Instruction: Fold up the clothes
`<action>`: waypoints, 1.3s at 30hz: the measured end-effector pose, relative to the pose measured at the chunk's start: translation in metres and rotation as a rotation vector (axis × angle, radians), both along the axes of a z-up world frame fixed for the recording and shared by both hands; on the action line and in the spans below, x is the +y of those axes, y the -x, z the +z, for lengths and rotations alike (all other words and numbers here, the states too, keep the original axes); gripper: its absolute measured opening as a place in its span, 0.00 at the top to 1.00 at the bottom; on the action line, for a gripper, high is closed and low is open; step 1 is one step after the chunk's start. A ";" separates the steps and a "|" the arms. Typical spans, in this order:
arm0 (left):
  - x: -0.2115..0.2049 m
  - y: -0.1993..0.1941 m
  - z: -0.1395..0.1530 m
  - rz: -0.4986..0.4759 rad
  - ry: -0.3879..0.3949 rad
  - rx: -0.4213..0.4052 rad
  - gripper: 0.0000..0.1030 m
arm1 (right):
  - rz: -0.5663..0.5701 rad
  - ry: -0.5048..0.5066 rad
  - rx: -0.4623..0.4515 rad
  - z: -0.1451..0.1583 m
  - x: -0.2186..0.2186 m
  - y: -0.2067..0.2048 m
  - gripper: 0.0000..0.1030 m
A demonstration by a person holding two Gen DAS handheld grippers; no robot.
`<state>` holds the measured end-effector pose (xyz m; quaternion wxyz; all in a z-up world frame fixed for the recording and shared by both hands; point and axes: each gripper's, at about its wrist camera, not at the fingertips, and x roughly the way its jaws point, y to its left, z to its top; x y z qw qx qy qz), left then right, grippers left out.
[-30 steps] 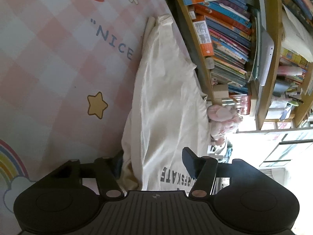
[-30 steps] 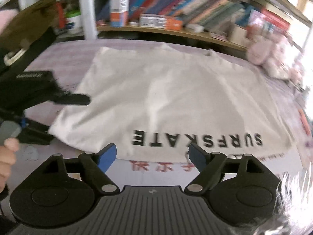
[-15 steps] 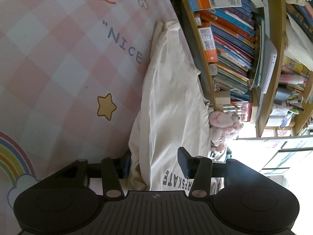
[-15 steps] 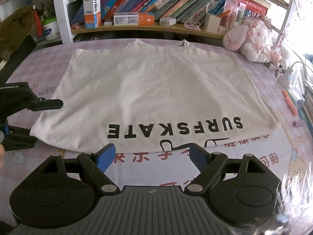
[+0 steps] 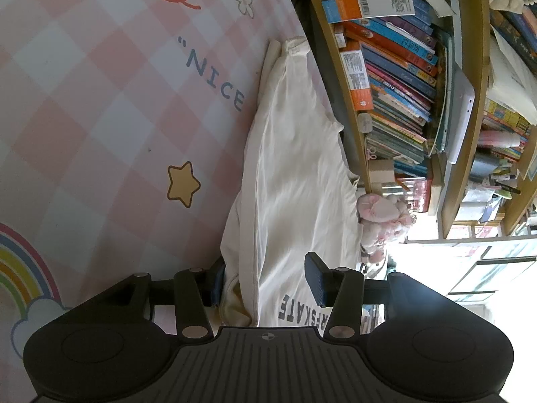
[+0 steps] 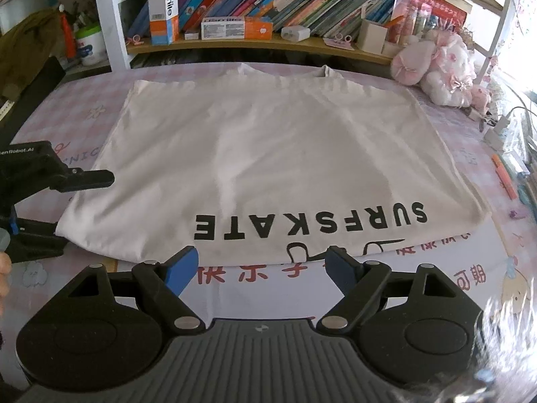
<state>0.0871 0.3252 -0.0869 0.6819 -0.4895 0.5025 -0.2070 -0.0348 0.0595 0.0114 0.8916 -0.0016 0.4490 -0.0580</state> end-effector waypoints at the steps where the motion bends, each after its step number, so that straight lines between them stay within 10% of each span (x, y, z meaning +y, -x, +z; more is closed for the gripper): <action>1: 0.000 0.000 0.000 0.000 0.000 0.001 0.53 | 0.002 0.000 0.001 0.000 0.000 -0.001 0.21; 22: 0.003 0.000 -0.001 0.006 0.019 0.005 0.53 | 0.074 0.031 0.019 0.000 0.004 -0.031 0.20; 39: 0.004 0.002 0.002 0.017 0.021 -0.021 0.53 | 0.154 -0.081 0.124 0.019 0.024 -0.165 0.17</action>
